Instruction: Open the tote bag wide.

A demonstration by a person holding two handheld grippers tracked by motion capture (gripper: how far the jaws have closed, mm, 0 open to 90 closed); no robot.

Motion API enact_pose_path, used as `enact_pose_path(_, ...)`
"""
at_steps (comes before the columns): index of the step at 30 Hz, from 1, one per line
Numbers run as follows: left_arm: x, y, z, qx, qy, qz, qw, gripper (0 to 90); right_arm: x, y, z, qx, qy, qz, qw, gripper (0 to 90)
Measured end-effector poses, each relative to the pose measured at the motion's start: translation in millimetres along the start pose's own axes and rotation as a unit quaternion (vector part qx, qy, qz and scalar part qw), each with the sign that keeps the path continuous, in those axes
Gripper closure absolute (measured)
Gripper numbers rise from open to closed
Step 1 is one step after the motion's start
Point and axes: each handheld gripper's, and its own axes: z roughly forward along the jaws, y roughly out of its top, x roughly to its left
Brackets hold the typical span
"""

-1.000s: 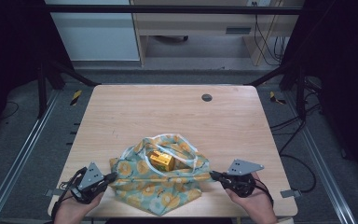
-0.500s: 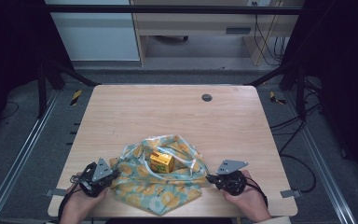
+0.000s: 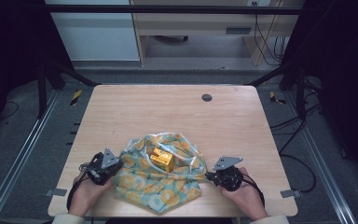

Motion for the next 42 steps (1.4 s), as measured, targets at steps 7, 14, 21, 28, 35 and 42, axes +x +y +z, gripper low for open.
enact_pose_path(7,-2.2,0.5,-1.2,-0.001,0.002,0.000,1.0000,90.0,-1.1,-0.7,-6.2,-0.011,-0.005,0.008,0.9999,76.8)
enact_pose_path(14,-4.5,1.0,-3.9,-0.006,0.005,0.003,1.0000,90.0,2.2,0.8,-22.2,-0.046,-0.018,0.023,0.9985,32.7)
enact_pose_path(21,-7.2,0.7,-5.4,-0.007,0.008,0.010,0.9999,90.0,0.2,34.4,-43.6,-0.080,-0.023,0.024,0.9962,24.3)
enact_pose_path(28,-5.1,0.4,-8.6,-0.014,0.006,0.005,0.9999,90.0,-25.6,112.4,-7.4,-0.038,-0.021,0.013,0.9990,38.1)
enact_pose_path(35,-4.2,-0.4,-10.6,-0.017,0.007,0.001,0.9998,90.0,-44.4,143.9,61.8,0.055,0.003,0.043,0.9976,52.9)
enact_pose_path(42,-4.0,-1.4,-15.0,-0.024,0.004,-0.010,0.9996,90.0,-32.2,152.0,46.2,0.012,0.022,0.016,0.9996,90.0)
